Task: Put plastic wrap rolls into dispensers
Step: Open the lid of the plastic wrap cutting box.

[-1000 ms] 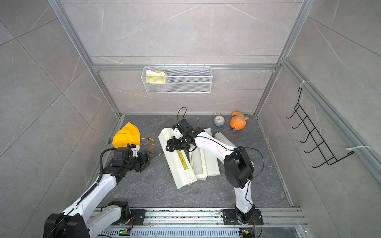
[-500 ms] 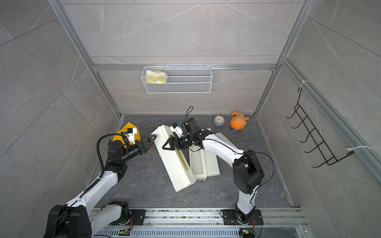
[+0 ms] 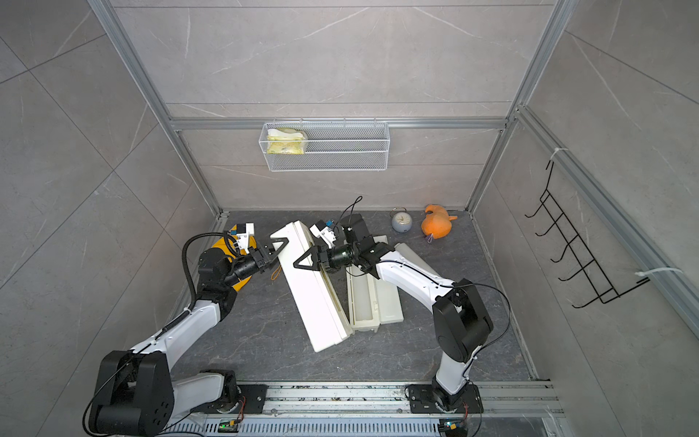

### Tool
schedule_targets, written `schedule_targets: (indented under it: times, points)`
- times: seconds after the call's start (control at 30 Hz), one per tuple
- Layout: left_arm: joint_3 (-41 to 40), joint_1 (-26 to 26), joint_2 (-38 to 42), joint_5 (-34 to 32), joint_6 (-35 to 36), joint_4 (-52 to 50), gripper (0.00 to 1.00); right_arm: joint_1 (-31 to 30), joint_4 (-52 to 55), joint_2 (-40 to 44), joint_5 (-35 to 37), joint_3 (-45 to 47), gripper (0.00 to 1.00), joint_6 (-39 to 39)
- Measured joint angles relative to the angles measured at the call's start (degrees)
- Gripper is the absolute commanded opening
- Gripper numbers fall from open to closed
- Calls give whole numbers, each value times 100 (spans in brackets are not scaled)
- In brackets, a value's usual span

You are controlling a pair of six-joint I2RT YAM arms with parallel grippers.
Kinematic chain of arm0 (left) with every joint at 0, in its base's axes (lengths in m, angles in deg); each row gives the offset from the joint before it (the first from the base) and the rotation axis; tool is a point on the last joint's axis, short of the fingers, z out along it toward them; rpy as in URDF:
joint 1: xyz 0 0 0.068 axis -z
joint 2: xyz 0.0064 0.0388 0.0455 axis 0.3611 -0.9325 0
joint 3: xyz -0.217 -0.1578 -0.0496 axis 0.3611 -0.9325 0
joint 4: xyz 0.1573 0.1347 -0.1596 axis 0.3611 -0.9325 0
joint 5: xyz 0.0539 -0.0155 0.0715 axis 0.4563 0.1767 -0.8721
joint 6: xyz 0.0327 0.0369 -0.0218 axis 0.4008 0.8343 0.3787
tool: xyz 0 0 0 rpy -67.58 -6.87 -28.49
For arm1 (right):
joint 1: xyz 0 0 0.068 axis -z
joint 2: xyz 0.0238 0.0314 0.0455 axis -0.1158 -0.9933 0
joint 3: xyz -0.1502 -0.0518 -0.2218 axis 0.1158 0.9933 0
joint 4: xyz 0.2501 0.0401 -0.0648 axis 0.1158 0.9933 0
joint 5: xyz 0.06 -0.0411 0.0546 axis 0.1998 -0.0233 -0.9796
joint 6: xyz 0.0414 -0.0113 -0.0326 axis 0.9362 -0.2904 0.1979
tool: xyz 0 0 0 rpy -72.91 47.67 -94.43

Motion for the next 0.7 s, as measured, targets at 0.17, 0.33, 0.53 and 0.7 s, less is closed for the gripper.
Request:
schedule_targets:
  times: [0.17, 0.33, 0.53, 0.7]
  points:
    - [0, -31, -190, 105, -407, 719, 100, 0, -369, 0, -118, 7, 81, 234]
    - [0, -35, -328, 243, -881, 1539, 100, -11, -796, 0, -352, 7, 81, 479]
    - [0, -22, -409, 433, -1318, 2232, 99, -146, -1043, -2, -616, 7, 81, 671]
    - [2, -22, -358, 472, -1285, 2070, 96, -166, -986, -2, -621, 7, 80, 669]
